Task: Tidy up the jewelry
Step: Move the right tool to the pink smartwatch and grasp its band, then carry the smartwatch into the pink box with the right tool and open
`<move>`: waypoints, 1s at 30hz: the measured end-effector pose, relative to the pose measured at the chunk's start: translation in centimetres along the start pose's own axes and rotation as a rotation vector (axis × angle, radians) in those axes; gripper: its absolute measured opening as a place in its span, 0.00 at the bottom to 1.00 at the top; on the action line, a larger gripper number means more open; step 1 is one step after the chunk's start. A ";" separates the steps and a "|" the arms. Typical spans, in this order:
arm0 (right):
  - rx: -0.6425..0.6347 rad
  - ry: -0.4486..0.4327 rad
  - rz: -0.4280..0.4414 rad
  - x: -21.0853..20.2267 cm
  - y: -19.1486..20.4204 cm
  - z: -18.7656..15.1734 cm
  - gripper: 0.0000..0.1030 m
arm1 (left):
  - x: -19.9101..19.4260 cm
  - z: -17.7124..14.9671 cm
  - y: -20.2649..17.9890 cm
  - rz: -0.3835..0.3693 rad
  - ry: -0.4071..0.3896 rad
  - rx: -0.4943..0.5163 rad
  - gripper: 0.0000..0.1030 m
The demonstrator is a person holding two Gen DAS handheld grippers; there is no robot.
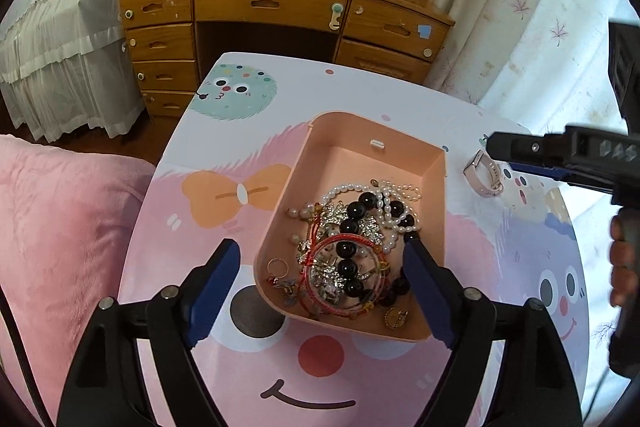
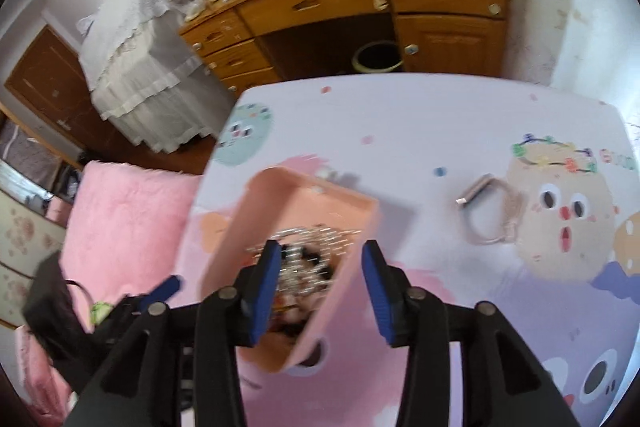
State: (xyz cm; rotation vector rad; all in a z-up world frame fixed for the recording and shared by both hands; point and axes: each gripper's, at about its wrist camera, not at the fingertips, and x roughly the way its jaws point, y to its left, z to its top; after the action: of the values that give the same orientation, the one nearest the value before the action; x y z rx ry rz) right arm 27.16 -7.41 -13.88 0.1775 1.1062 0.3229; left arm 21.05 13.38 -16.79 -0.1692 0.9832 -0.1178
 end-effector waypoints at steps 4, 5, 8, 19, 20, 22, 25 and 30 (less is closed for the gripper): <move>-0.034 -0.065 -0.156 0.8 -2.2 -0.3 0.60 | 0.1 0.2 0.4 -0.014 0.001 -0.020 0.83; -0.041 -0.076 -0.187 1.3 -2.7 -0.3 0.60 | 0.2 0.2 0.5 -0.016 0.001 -0.023 0.83; -0.040 -0.075 -0.238 2.8 -4.1 0.1 0.60 | 0.3 0.1 0.7 -0.021 0.005 -0.032 0.83; -0.017 -0.036 -0.291 7.5 -5.6 -0.3 0.28 | 0.3 0.1 0.8 -0.012 0.011 -0.039 0.85; -0.028 -0.023 -0.308 7.8 -5.4 -0.3 0.19 | 0.3 0.1 0.9 -0.012 0.010 -0.039 0.85; -0.023 -0.037 -0.293 7.6 -5.1 -0.5 0.03 | 0.2 0.1 1.0 -0.010 0.012 -0.042 0.85; -0.015 -0.057 -0.264 6.9 -4.5 -0.6 0.03 | -0.1 0.1 1.3 -0.019 0.009 -0.046 0.85; -0.037 -0.132 -0.242 4.0 -2.2 -0.6 0.03 | -1.5 -0.1 1.9 -0.017 0.007 -0.032 0.85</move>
State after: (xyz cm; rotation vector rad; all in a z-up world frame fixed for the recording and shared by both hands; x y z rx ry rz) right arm 28.56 -8.09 -18.17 0.0304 0.9786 0.1138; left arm 20.23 15.47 -15.96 -0.2066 0.9909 -0.1183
